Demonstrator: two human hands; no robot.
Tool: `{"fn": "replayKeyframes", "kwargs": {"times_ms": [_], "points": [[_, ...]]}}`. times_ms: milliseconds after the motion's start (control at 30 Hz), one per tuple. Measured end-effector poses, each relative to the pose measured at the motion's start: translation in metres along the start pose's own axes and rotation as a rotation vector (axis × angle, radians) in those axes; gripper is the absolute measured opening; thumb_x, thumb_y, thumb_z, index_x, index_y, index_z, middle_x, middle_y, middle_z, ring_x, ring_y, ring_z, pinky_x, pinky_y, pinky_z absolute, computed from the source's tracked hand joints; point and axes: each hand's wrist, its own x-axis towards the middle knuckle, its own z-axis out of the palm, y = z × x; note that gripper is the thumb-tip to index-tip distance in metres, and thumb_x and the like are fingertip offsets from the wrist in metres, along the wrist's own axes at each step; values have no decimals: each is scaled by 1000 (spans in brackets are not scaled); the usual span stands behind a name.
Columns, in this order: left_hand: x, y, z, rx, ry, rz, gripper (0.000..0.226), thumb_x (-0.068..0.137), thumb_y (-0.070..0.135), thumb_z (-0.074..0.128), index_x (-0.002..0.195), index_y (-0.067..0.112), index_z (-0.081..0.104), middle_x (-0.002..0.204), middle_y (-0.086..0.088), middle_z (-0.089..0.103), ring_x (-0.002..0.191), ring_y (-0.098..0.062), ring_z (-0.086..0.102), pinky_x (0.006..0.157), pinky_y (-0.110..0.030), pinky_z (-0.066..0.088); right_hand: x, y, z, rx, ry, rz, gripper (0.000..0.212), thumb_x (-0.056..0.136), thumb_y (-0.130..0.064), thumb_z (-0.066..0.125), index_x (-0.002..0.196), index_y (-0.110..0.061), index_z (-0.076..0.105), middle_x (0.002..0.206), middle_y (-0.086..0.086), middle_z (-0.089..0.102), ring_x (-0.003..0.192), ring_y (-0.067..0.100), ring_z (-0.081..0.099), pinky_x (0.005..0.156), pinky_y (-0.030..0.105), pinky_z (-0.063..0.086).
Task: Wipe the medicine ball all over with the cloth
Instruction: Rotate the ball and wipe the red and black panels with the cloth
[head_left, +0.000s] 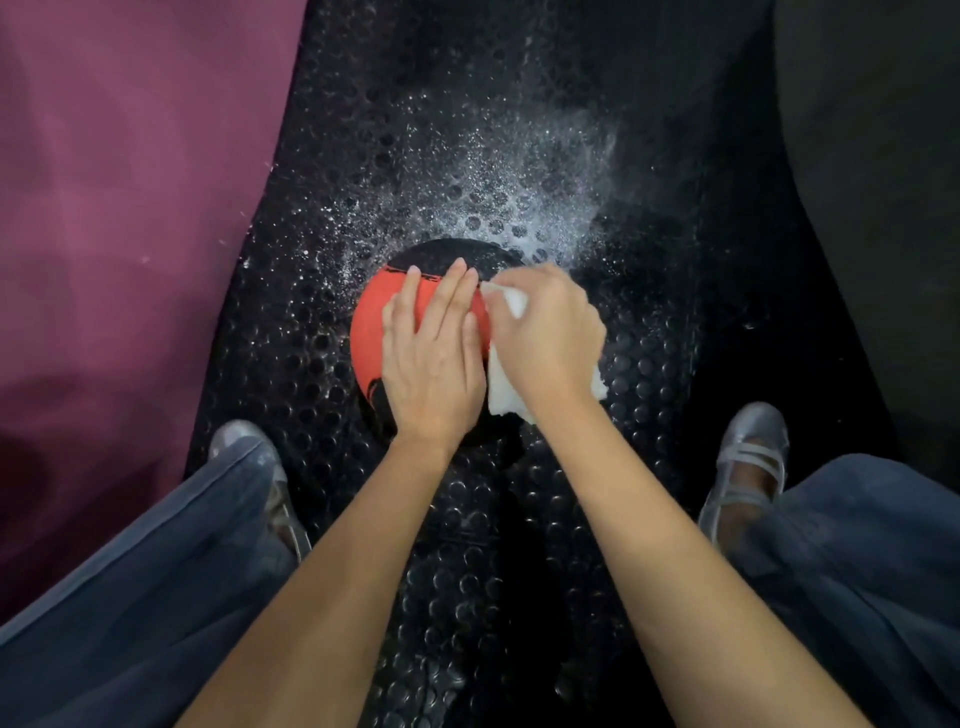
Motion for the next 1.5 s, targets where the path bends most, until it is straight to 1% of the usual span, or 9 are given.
{"fn": "replayKeyframes", "kwargs": {"times_ms": [133, 267, 400, 567, 733, 900, 967, 1167, 1500], "points": [[1, -3, -2, -19, 30, 0, 46, 102, 26, 26, 138, 15, 53, 145, 4, 50, 141, -27, 34, 115, -42, 21, 3, 24, -6, 76, 45, 206, 22, 93, -36, 56, 107, -27, 70, 114, -4, 64, 98, 21, 61, 70, 25, 33], [-1, -6, -1, -23, 55, -37, 45, 103, 26, 27, 138, 15, 53, 145, 3, 49, 141, -27, 33, 116, -40, 19, -8, -1, 6, 45, 40, -16, 23, 95, -35, 52, 107, -26, 69, 107, -2, 62, 88, 19, 59, 66, 26, 29], [2, -10, -6, -56, 75, -61, 46, 102, 26, 26, 137, 14, 54, 145, 3, 50, 140, -27, 35, 116, -40, 20, -4, 18, 7, 98, 82, 154, 24, 94, -37, 53, 108, -26, 69, 110, -3, 63, 88, 18, 58, 68, 28, 33], [2, -12, -5, -62, 99, -103, 47, 102, 27, 25, 137, 15, 54, 144, 4, 50, 140, -26, 34, 115, -38, 19, -20, 0, 24, 57, 105, -65, 30, 94, -37, 52, 104, -17, 71, 112, -2, 63, 94, 19, 62, 70, 28, 41], [5, -12, -6, -77, 122, -118, 48, 101, 27, 25, 137, 15, 55, 144, 5, 51, 140, -25, 35, 116, -29, 12, -25, 7, 21, 137, 188, 24, 20, 93, -31, 57, 101, -22, 73, 113, 0, 65, 96, 21, 63, 69, 28, 46], [6, -18, -9, -130, 119, -163, 48, 102, 28, 24, 137, 16, 54, 144, 6, 50, 140, -25, 34, 114, -21, 6, -35, 12, 28, 162, 232, -22, 14, 88, -28, 65, 96, -22, 74, 96, -3, 67, 74, 18, 64, 59, 22, 35], [6, -17, -10, -137, 127, -164, 48, 102, 28, 25, 137, 16, 55, 144, 6, 50, 140, -25, 34, 115, -23, 7, -34, 18, 29, 222, 268, 99, 16, 88, -29, 65, 98, -21, 74, 99, -3, 67, 76, 20, 63, 62, 24, 35], [8, -24, -9, -149, 102, -181, 50, 102, 30, 21, 139, 17, 52, 145, 7, 49, 142, -24, 32, 117, -43, 23, -46, 4, 42, 172, 299, -81, 13, 86, -29, 66, 92, -23, 74, 87, -5, 65, 63, 15, 59, 50, 16, 31], [7, -29, -7, -162, 135, -167, 48, 102, 29, 23, 138, 16, 53, 145, 7, 50, 141, -24, 34, 116, -41, 24, -43, 15, 41, 242, 349, 58, 11, 85, -25, 69, 93, -20, 75, 87, -4, 65, 62, 12, 54, 54, 22, 35]]}}
